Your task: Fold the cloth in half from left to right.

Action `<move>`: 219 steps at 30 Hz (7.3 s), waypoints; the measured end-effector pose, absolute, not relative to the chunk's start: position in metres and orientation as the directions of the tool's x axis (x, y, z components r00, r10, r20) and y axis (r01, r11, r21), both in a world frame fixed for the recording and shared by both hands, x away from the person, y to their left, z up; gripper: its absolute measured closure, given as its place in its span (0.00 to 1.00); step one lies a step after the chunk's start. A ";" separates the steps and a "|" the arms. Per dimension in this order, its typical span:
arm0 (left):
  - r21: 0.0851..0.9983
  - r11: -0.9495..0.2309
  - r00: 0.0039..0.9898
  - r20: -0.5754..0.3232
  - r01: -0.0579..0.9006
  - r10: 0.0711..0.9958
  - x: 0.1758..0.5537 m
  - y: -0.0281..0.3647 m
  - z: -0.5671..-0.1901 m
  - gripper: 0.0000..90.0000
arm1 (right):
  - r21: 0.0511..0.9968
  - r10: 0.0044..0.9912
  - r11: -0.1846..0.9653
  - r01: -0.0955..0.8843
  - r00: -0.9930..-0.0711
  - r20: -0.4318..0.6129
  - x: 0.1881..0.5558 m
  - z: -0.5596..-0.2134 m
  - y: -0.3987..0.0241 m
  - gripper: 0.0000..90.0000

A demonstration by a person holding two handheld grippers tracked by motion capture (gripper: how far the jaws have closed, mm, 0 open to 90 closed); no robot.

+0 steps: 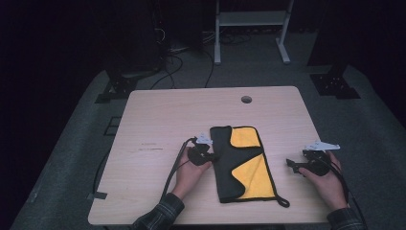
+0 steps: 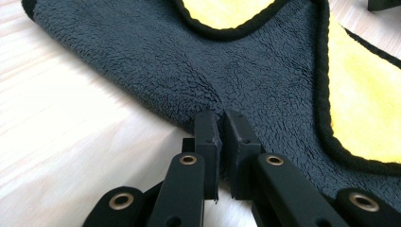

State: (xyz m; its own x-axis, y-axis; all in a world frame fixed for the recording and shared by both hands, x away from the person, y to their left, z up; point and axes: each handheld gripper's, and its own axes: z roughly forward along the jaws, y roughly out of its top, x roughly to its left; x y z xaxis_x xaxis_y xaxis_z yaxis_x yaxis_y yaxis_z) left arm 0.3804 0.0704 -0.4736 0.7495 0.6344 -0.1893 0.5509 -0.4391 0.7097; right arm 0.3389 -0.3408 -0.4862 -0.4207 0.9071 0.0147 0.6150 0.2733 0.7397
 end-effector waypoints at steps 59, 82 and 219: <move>0.715 -0.487 0.684 0.018 0.502 0.730 0.332 0.217 -0.484 0.00 | 0.778 0.803 0.331 0.535 -0.593 0.065 0.345 -0.460 -0.299 0.57; 0.713 -0.490 0.688 0.015 0.502 0.726 0.333 0.218 -0.484 0.00 | 0.816 0.683 0.349 0.461 -0.721 0.116 0.376 -0.438 -0.225 0.60; 0.713 -0.490 0.688 0.016 0.501 0.726 0.333 0.218 -0.484 0.00 | 0.751 0.404 0.575 0.324 -0.911 0.084 0.346 -0.477 -0.075 0.62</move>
